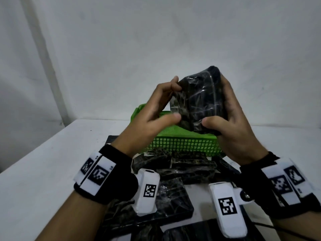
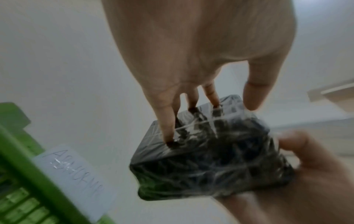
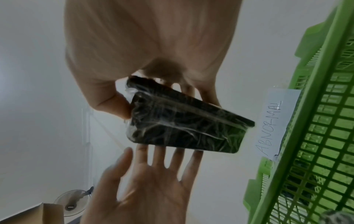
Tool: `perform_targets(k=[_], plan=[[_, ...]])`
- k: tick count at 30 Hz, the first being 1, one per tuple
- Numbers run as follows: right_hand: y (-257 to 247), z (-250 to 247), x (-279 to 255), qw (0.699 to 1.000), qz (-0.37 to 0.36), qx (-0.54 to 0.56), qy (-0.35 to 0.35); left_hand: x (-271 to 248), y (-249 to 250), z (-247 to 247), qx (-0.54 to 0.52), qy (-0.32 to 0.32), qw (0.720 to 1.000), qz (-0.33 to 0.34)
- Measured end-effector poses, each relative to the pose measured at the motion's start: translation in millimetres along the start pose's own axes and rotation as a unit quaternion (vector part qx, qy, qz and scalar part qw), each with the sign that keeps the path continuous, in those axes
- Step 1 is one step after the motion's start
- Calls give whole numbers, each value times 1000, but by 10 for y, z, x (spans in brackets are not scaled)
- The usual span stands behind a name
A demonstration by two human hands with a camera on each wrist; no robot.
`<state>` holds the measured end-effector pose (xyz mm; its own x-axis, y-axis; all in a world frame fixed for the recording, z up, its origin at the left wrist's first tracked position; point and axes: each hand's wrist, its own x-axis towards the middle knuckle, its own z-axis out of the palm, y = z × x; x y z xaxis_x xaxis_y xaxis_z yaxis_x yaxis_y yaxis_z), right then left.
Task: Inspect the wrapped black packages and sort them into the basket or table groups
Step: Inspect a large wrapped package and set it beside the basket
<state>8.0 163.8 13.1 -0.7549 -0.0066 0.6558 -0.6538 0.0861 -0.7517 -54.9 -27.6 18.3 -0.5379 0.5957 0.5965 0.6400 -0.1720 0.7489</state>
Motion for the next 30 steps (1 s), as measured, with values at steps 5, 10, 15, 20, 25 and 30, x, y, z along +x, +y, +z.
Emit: perform_targets(k=[5, 10, 15, 20, 25, 30], plan=[[38, -14, -18, 999, 23, 7, -45, 31, 99, 84, 47, 120, 980, -153], [34, -82, -30, 991, 35, -36, -120, 29, 87, 135, -133, 27, 946, -295], [0, -60, -9, 986, 37, -61, -153, 14, 71, 113, -205, 61, 942, -260], [-100, -22, 73, 996, 71, -51, 31, 26, -16, 152, -149, 18, 964, -219], [-55, -98, 69, 980, 180, -53, 64, 20, -76, 246, -30, -19, 984, -176], [39, -102, 64, 973, 213, 15, 93, 16, -93, 223, 21, -38, 988, -149]])
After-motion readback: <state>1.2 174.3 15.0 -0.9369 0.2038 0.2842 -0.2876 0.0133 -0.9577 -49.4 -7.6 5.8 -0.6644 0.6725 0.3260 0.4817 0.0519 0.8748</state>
